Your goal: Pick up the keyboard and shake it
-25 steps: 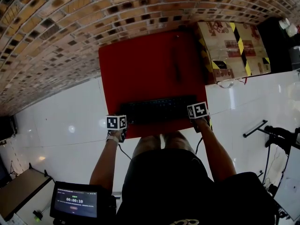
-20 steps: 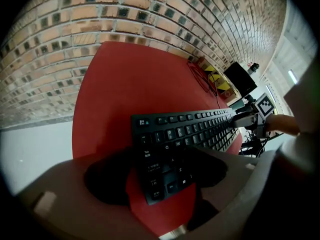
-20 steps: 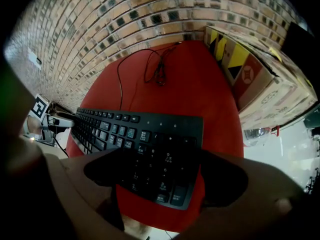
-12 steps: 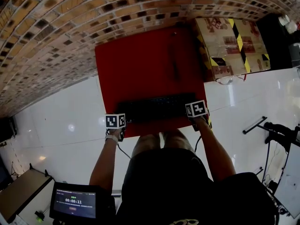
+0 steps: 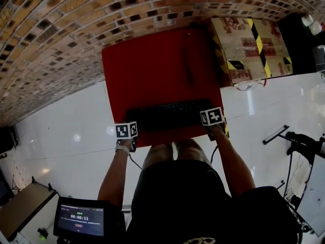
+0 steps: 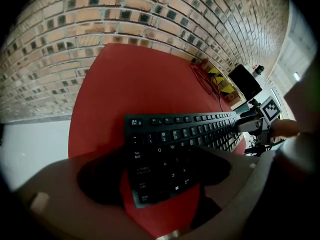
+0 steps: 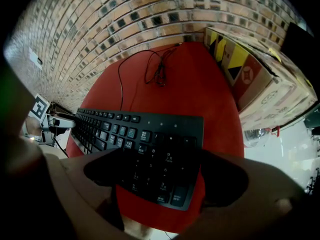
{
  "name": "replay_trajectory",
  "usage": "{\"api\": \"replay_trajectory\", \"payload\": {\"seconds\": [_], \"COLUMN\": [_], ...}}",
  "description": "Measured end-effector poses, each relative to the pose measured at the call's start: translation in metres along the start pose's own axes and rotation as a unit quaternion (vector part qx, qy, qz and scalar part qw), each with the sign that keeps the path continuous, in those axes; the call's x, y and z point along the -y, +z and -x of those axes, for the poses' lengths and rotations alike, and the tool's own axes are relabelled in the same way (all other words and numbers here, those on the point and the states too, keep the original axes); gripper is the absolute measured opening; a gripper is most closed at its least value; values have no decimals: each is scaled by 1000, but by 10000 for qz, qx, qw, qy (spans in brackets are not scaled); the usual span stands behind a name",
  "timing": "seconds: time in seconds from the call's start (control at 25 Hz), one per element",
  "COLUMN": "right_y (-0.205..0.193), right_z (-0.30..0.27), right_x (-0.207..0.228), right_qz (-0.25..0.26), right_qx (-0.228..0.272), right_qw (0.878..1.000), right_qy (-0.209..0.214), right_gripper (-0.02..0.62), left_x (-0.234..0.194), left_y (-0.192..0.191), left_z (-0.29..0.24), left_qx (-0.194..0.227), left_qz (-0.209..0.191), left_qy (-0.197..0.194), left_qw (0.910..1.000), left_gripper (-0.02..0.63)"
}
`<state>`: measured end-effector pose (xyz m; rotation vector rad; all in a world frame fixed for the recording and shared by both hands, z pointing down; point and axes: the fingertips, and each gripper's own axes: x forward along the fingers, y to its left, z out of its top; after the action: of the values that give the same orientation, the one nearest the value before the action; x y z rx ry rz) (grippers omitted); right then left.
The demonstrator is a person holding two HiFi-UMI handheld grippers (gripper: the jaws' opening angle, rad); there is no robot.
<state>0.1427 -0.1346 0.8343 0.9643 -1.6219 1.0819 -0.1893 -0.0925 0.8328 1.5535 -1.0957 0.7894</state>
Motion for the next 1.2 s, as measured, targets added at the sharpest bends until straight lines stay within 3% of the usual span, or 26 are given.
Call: {"api": "replay_trajectory", "payload": {"seconds": [0.2, 0.52, 0.8, 0.96, 1.2], "right_y": [1, 3, 18, 38, 72], "right_z": [0, 4, 22, 49, 95], "right_x": [-1, 0, 0, 2, -1], "right_qz": [-24, 51, 492, 526, 597], "right_qx": [-38, 92, 615, 1156, 2051], "right_qw": [10000, 9999, 9964, 9906, 9747], "right_qy": [-22, -101, -318, -513, -663], "right_gripper": [466, 463, 447, 391, 349], "left_x": [-3, -2, 3, 7, 20], "left_y": [1, 3, 5, 31, 70], "left_z": [-2, 1, 17, 42, 76], "left_qx": [-8, -35, 318, 831, 1418], "left_qz": [35, 135, 106, -12, -300], "left_qy": [211, 220, 302, 445, 565], "left_qw": [9998, 9997, 9990, 9955, 9878], "left_gripper": [440, 426, 411, 354, 348]}}
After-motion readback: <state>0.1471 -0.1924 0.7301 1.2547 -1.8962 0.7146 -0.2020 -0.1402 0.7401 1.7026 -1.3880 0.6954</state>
